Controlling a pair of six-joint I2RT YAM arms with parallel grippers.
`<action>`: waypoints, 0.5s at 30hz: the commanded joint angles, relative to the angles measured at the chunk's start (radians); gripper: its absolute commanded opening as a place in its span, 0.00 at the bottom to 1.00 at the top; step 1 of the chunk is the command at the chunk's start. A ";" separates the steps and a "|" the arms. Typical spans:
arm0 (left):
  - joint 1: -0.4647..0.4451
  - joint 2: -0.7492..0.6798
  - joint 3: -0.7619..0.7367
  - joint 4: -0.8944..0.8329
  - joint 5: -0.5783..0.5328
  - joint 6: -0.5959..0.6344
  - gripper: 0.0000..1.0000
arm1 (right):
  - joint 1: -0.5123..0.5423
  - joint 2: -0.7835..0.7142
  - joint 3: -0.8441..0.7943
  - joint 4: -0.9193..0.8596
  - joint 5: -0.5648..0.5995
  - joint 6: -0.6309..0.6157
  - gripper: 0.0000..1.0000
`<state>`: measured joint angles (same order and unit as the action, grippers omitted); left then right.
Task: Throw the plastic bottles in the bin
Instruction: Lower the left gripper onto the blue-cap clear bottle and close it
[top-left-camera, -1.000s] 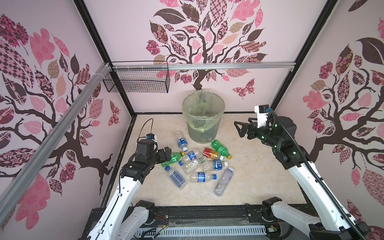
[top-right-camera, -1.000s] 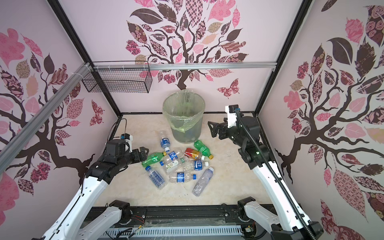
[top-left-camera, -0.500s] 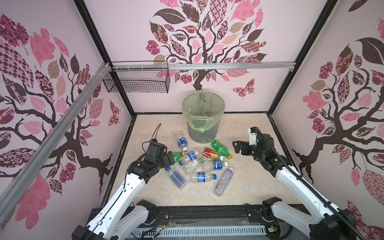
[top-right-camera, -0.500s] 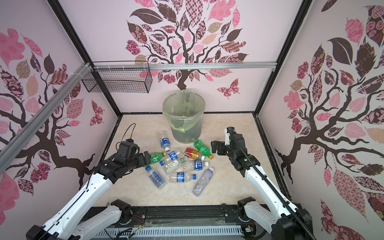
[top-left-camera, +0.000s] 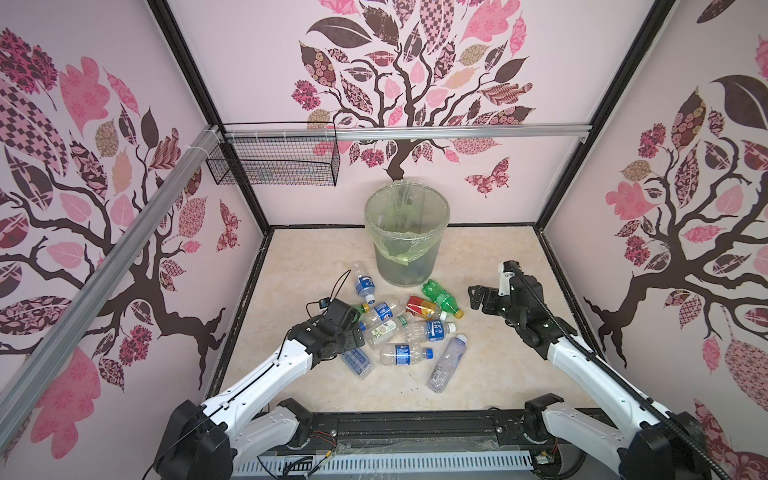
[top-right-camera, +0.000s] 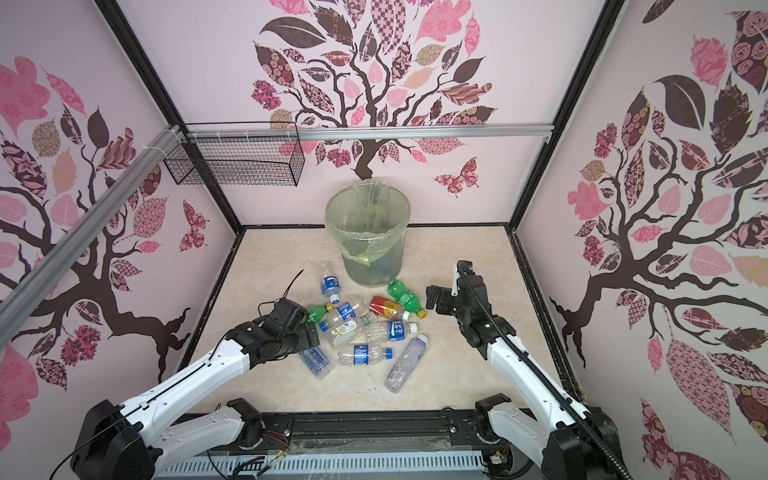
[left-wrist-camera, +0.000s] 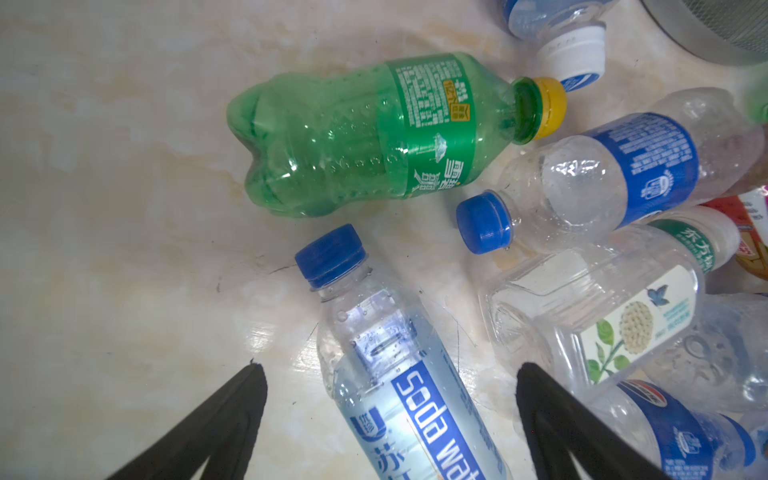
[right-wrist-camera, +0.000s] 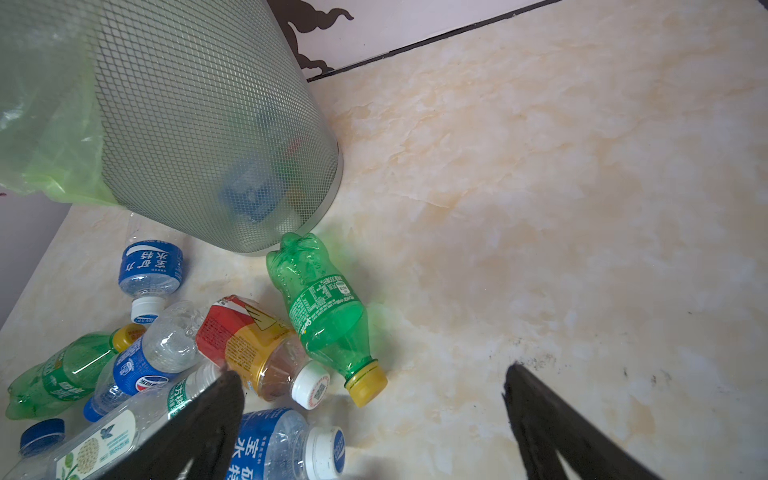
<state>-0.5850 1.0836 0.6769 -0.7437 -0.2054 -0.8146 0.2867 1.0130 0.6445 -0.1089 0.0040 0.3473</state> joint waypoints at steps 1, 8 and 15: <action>-0.019 0.015 -0.043 0.060 0.028 -0.070 0.98 | 0.000 0.007 0.004 0.020 0.018 -0.004 1.00; -0.031 0.020 -0.095 0.089 0.033 -0.103 0.94 | -0.001 0.009 0.009 0.018 0.019 0.001 1.00; -0.033 0.047 -0.140 0.140 0.045 -0.110 0.89 | 0.000 0.000 0.009 0.016 0.016 0.013 1.00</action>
<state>-0.6140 1.1202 0.5690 -0.6464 -0.1692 -0.9127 0.2867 1.0130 0.6418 -0.0998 0.0074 0.3489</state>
